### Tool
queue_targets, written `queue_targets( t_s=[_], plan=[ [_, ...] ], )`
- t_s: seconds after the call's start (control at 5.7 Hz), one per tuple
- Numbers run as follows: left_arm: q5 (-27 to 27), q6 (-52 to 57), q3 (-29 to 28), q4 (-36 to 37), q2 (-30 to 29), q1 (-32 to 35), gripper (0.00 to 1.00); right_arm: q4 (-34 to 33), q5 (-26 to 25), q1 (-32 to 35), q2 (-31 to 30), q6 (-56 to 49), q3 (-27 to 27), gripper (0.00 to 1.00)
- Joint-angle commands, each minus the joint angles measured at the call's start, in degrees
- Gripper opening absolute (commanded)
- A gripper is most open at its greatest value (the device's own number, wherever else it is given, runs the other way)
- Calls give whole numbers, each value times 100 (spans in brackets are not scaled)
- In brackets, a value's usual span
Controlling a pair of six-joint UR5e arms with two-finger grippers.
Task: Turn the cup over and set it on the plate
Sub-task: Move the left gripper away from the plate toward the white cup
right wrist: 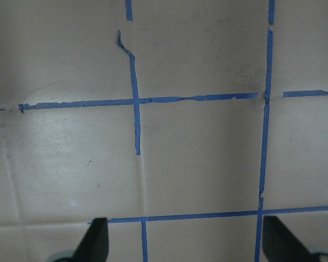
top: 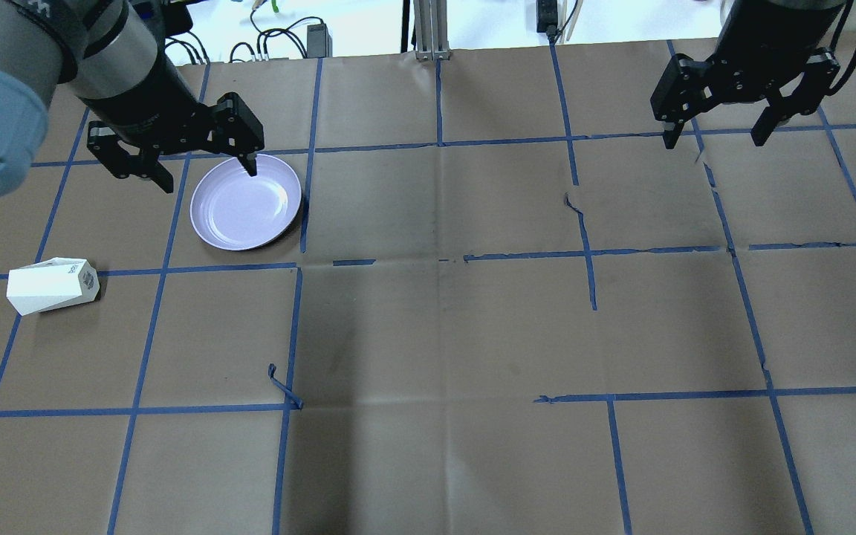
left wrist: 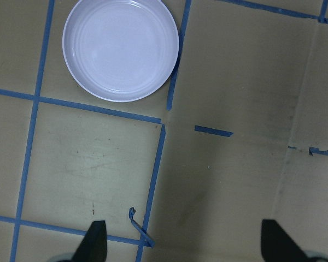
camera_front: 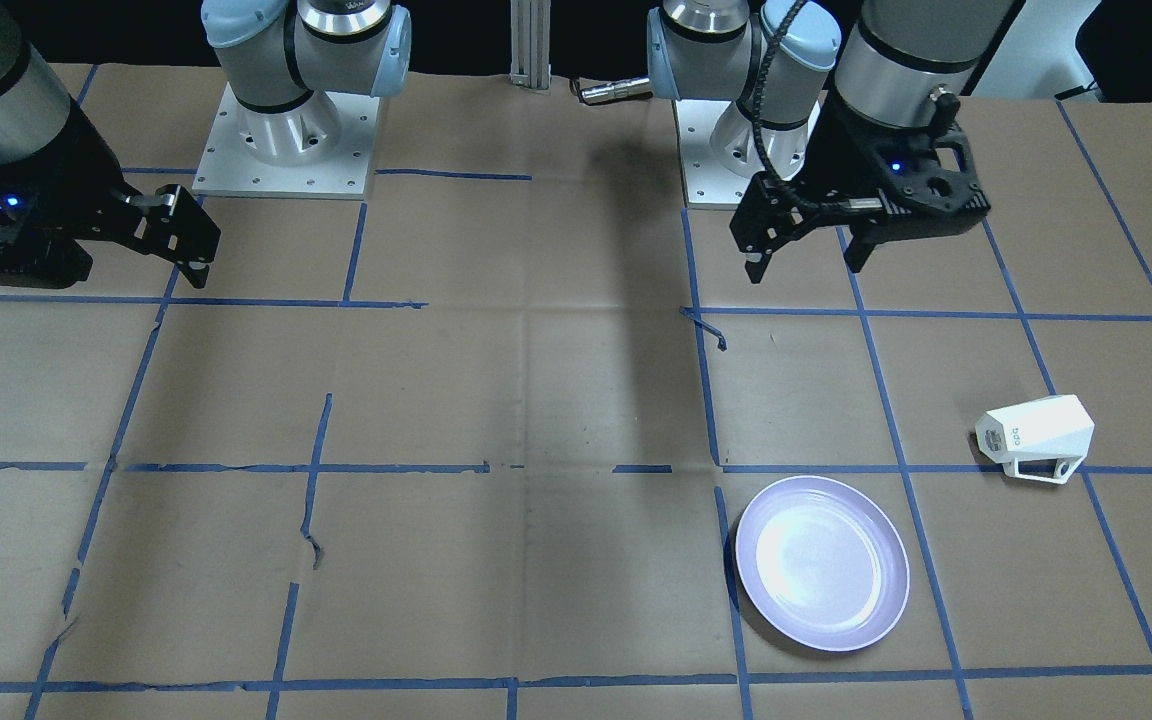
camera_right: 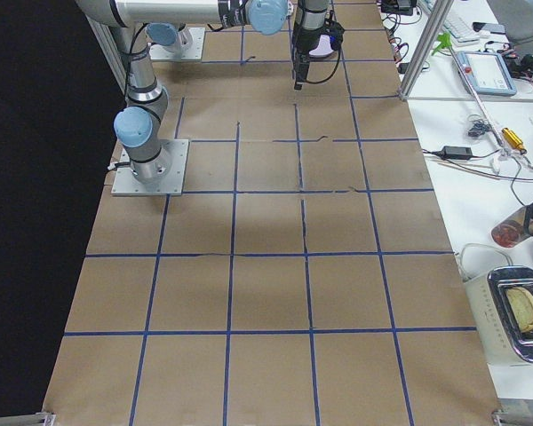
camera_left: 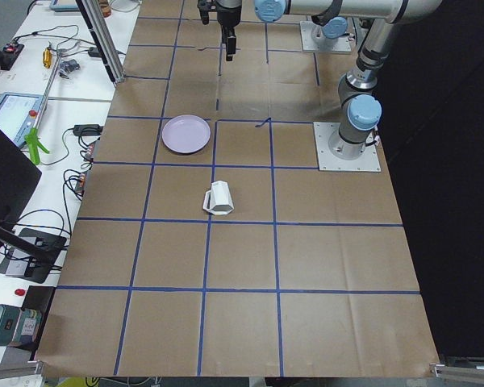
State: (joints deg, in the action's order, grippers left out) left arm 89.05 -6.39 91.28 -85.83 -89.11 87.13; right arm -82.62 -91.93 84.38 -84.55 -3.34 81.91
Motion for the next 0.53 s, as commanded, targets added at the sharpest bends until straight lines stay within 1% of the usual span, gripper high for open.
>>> queue_targets(
  t_s=[0.0, 0.18, 0.35],
  plan=[
    [-55, 1552, -31, -4, -36, -1670, 99, 0, 0, 0, 0, 0, 0, 100],
    [-11, 2928, -66, 5, -132, -2647, 100, 0, 0, 0, 0, 0, 0, 100],
    [-11, 4421, -310, -4, -437, -3675, 100, 0, 0, 0, 0, 0, 0, 100]
  ],
)
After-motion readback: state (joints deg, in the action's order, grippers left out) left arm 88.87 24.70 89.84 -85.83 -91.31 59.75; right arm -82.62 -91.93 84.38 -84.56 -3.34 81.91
